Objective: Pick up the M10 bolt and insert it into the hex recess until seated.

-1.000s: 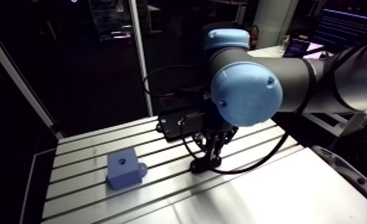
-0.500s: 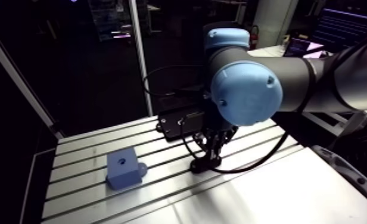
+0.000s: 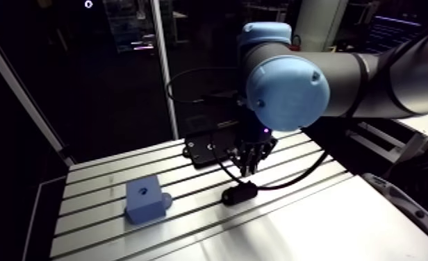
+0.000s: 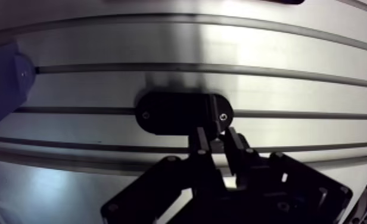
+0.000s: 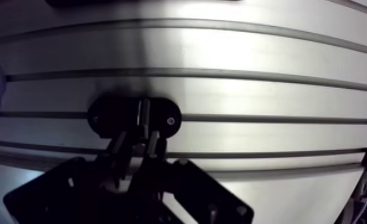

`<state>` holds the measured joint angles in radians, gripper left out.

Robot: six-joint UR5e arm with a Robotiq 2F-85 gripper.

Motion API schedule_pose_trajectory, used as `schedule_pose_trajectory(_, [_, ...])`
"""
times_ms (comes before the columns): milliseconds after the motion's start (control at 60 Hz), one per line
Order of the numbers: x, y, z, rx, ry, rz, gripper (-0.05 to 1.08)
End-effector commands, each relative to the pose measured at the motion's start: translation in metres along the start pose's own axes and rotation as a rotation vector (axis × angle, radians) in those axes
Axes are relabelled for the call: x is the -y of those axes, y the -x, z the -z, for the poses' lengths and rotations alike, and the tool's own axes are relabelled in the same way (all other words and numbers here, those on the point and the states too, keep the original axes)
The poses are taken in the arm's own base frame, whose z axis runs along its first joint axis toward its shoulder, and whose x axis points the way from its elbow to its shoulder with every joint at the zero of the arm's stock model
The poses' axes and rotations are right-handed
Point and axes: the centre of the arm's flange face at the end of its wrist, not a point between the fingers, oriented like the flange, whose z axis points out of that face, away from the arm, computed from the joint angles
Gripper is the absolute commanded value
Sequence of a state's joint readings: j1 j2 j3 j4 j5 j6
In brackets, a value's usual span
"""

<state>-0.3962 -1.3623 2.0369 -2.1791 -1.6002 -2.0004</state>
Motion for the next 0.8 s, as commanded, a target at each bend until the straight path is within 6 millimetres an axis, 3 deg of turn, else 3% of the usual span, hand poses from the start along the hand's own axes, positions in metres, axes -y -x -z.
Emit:
schedule_pose_trajectory(17, [0.001, -0.009, 0.044, -0.008, -0.001, 0.011, 0.75])
schedule_pose_trajectory(217, [0.014, -0.02, 0.088, -0.001, -0.003, 0.046, 0.76])
schedule_pose_trajectory(517, [0.061, -0.045, 0.155, 0.054, -0.011, 0.217, 0.76])
schedule_pose_trajectory(667, [0.083, -0.06, 0.163, 0.093, -0.017, 0.283, 0.76])
schedule_pose_trajectory(800, [0.127, -0.074, 0.164, 0.148, 0.022, 0.386, 0.76])
